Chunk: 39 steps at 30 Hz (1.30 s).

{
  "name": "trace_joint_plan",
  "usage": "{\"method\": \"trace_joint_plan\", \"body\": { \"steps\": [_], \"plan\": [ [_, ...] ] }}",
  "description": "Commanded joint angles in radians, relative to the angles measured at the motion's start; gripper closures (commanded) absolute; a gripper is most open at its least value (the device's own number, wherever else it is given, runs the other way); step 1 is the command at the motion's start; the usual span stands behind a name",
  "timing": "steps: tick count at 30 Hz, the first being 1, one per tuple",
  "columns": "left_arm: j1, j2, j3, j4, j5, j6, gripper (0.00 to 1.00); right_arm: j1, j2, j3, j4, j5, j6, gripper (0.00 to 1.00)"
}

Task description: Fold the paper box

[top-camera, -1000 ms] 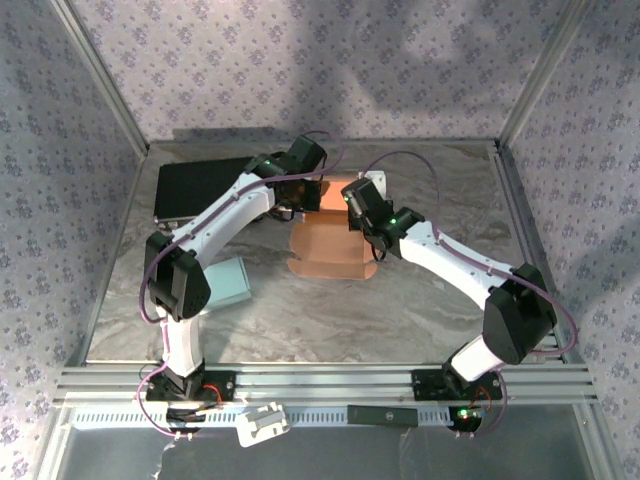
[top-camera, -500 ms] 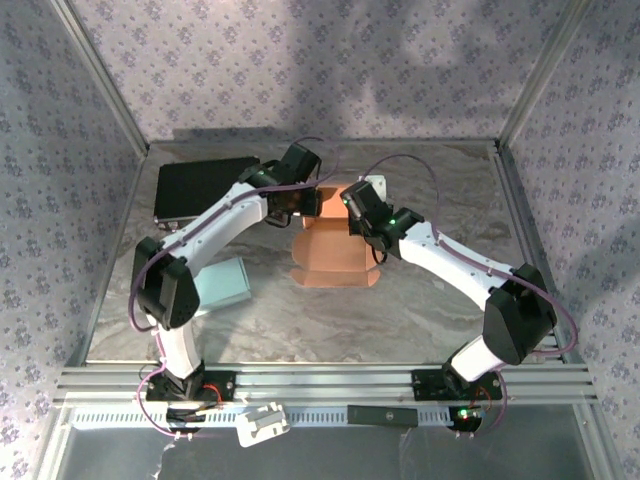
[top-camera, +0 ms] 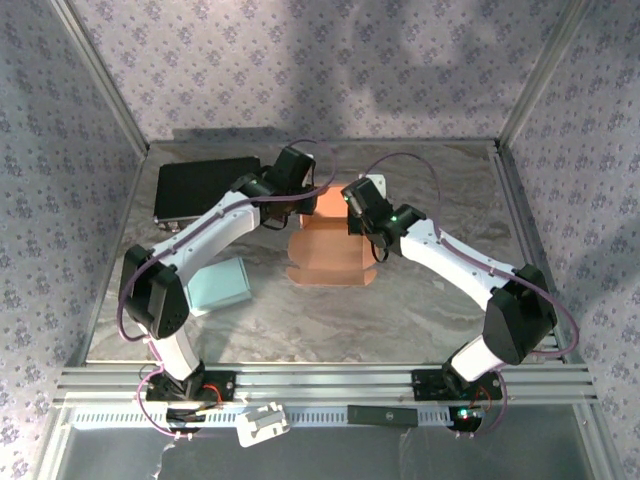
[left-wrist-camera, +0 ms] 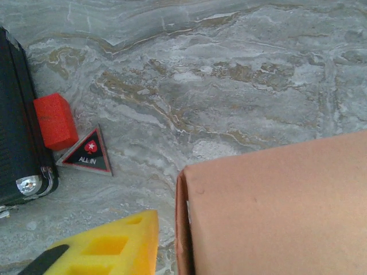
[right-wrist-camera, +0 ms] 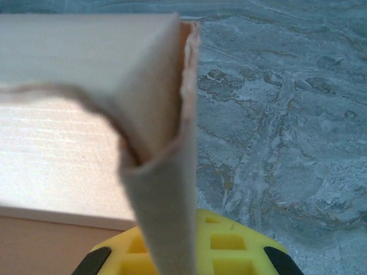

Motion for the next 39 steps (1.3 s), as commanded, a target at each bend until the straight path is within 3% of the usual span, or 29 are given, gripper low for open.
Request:
{"method": "trace_joint_plan", "body": {
  "steps": [1,5,10,16,18,19,21,22,27,31,39],
  "plan": [
    [-0.016,-0.033,-0.013,0.08,-0.069,0.021,0.76,-0.002,-0.015,0.033,-0.019,-0.023,0.029,1.0],
    [-0.056,-0.028,-0.028,0.102,-0.219,-0.006,1.0,-0.001,-0.006,0.04,-0.038,-0.018,0.059,1.0],
    [-0.113,0.004,-0.006,0.025,-0.458,-0.099,1.0,-0.001,0.016,0.05,-0.049,-0.028,0.086,1.0],
    [-0.129,-0.001,-0.026,0.01,-0.546,-0.152,1.0,-0.005,0.024,0.059,-0.058,-0.045,0.104,1.0],
    [-0.129,-0.009,-0.032,0.024,-0.53,-0.136,1.0,-0.007,0.025,0.058,-0.058,-0.053,0.105,1.0],
    [-0.128,-0.014,-0.032,0.029,-0.513,-0.123,0.89,-0.008,0.024,0.061,-0.058,-0.055,0.108,1.0],
    [-0.128,-0.031,-0.042,0.047,-0.464,-0.099,0.57,-0.011,0.023,0.063,-0.062,-0.057,0.107,1.0],
    [-0.128,-0.044,-0.055,0.058,-0.432,-0.091,0.48,-0.014,0.023,0.065,-0.062,-0.06,0.107,1.0],
    [-0.126,-0.137,-0.129,0.122,-0.278,-0.059,0.28,-0.025,0.026,0.074,-0.076,-0.071,0.13,1.0],
    [-0.087,-0.171,-0.174,0.142,-0.152,-0.051,0.28,-0.035,0.04,0.086,-0.09,-0.094,0.144,1.0],
    [-0.049,-0.141,-0.202,0.175,-0.136,-0.002,0.51,-0.041,0.047,0.098,-0.098,-0.124,0.157,1.0]
  ]
}}
